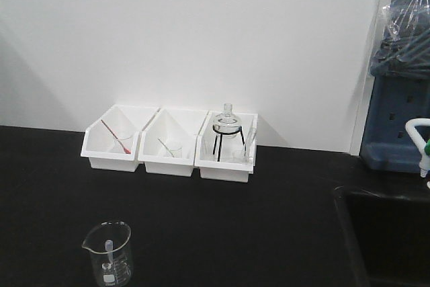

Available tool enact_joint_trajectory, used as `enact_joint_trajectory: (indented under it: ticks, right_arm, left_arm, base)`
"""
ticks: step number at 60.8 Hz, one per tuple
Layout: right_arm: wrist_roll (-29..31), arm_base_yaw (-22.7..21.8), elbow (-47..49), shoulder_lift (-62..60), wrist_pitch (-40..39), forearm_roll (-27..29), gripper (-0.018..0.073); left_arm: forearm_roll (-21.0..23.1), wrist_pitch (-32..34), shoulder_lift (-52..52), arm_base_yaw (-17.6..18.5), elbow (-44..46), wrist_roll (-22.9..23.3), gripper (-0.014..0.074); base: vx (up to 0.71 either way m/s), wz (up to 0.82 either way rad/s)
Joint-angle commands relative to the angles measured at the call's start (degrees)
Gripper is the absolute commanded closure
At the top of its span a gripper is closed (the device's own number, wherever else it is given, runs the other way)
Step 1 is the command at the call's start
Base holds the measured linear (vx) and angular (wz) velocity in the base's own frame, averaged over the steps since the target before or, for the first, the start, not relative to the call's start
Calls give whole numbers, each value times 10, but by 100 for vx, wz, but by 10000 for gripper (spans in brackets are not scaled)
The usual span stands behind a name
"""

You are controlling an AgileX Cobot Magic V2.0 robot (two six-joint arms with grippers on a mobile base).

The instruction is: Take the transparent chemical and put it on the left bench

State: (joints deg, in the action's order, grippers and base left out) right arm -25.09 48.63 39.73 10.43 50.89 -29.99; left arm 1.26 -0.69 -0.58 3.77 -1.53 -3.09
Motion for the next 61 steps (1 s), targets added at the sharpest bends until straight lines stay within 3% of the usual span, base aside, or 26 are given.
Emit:
enact_joint_trajectory:
  ticks: [1, 27, 45, 52, 61]
  right_arm:
    - [8, -2, 12, 8, -30, -12, 573]
    - [2, -17, 2, 2, -63, 10, 566]
    - [1, -227, -141, -104, -270, -63, 566]
    - [-7, -309, -221, -114, -334, -63, 566]
    - [-52, -382, -310, -116, -460, -53, 566]
  left_arm:
    - [0, 45, -11, 1, -9, 4, 600]
    - [0, 45, -11, 1, -9, 4, 600]
    - [0, 45, -11, 1, -9, 4, 600]
    - [0, 45, -11, 1, -9, 4, 600]
    - [0, 45, -11, 1, -9, 4, 600]
  base:
    - [0, 0]
    - [0, 0]
    - [0, 0]
    - [0, 0]
    - [0, 1]
